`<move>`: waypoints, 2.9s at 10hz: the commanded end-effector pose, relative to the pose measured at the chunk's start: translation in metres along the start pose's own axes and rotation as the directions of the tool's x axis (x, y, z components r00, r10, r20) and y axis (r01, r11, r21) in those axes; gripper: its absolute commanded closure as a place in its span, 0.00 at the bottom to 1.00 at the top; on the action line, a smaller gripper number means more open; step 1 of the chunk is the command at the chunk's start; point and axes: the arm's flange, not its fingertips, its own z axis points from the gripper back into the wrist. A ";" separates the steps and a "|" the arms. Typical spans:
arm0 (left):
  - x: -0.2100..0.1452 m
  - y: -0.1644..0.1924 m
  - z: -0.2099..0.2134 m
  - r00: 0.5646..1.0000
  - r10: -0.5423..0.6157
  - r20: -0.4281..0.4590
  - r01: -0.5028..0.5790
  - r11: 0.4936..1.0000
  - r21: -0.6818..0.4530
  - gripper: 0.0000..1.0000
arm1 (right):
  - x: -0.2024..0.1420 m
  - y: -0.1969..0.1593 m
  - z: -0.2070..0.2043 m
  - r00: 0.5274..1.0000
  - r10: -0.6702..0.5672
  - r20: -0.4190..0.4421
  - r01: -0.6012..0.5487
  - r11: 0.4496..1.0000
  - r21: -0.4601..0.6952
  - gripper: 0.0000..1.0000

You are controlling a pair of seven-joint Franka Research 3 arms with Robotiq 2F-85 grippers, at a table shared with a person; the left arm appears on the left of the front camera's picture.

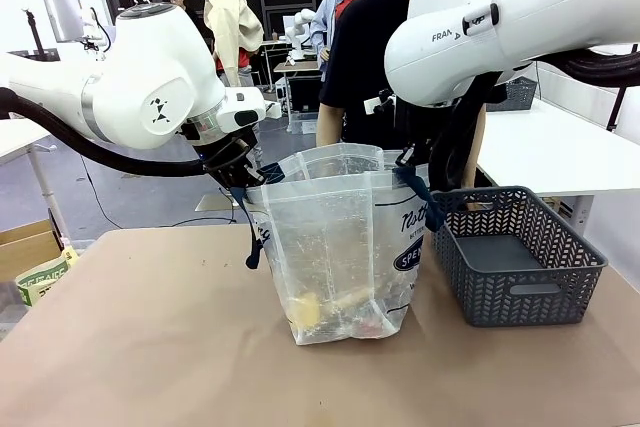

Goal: Transfer purchased items from the store into the shopping bag.
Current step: Move the Reusable shopping bag to the right side of the table.

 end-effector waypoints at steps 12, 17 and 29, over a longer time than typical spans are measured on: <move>-0.001 0.001 -0.001 1.000 0.007 0.001 -0.007 1.000 0.001 1.00 | -0.001 -0.001 0.000 1.000 -0.002 -0.001 0.002 1.000 -0.002 1.00; -0.001 0.001 -0.001 1.000 0.007 0.001 -0.007 1.000 0.001 1.00 | -0.001 -0.001 0.000 1.000 -0.002 -0.001 0.002 1.000 -0.002 1.00; 0.026 -0.027 0.025 0.987 -0.021 0.157 0.032 0.997 -0.073 1.00 | 0.024 0.033 0.022 0.981 -0.170 0.089 0.169 0.985 0.025 1.00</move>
